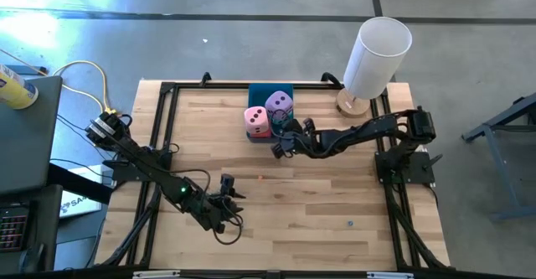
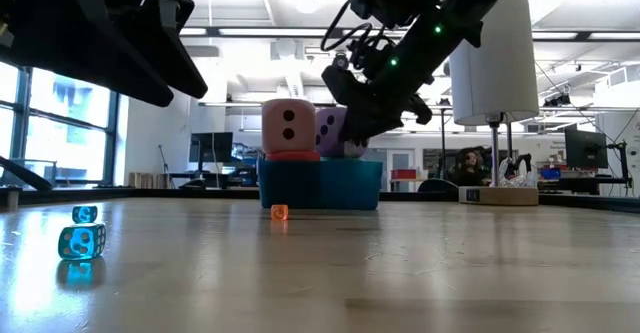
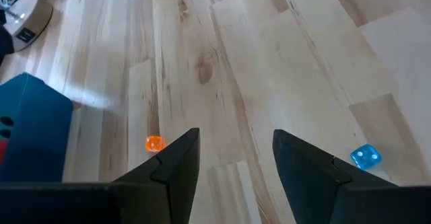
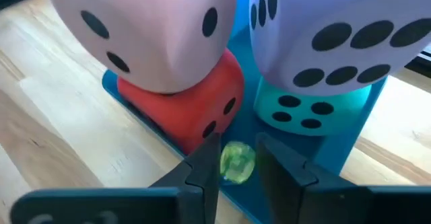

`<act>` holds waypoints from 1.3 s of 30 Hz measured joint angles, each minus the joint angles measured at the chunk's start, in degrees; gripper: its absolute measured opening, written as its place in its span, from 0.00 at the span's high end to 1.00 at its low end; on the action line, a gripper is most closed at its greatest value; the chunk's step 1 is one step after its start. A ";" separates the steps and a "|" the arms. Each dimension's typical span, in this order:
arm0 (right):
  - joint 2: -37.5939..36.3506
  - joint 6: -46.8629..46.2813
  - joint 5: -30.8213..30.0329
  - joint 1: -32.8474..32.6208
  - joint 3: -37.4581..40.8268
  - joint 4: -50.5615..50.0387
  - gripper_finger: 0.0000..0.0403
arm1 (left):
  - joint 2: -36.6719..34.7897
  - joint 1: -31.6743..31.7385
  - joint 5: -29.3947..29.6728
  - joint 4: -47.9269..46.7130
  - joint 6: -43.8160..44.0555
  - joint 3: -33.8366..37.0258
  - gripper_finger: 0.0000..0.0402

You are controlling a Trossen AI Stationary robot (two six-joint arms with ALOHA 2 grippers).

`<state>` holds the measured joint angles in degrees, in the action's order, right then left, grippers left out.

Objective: Pick & Place Dice
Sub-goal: Put the green die into the blue bin, then put the orange die into the blue bin

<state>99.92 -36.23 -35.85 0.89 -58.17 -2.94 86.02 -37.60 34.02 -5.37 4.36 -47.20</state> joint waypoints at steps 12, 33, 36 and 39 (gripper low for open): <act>0.00 1.64 -0.23 0.24 0.00 -0.31 0.57 | 0.02 0.00 0.17 -0.02 1.27 0.00 0.55; -5.93 23.46 8.06 -12.73 -0.05 14.25 0.33 | 0.02 -0.02 0.13 -0.22 7.36 0.02 0.55; -6.08 23.56 10.39 -15.32 -0.04 14.34 0.34 | 0.02 -0.02 0.11 -0.22 8.59 0.02 0.55; -6.08 22.82 11.06 -17.64 -0.04 13.67 0.34 | 0.02 -0.02 0.09 -0.22 9.49 0.02 0.55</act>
<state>93.84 -13.41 -24.80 -16.75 -58.22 10.73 86.04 -37.63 34.11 -5.58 13.85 -47.18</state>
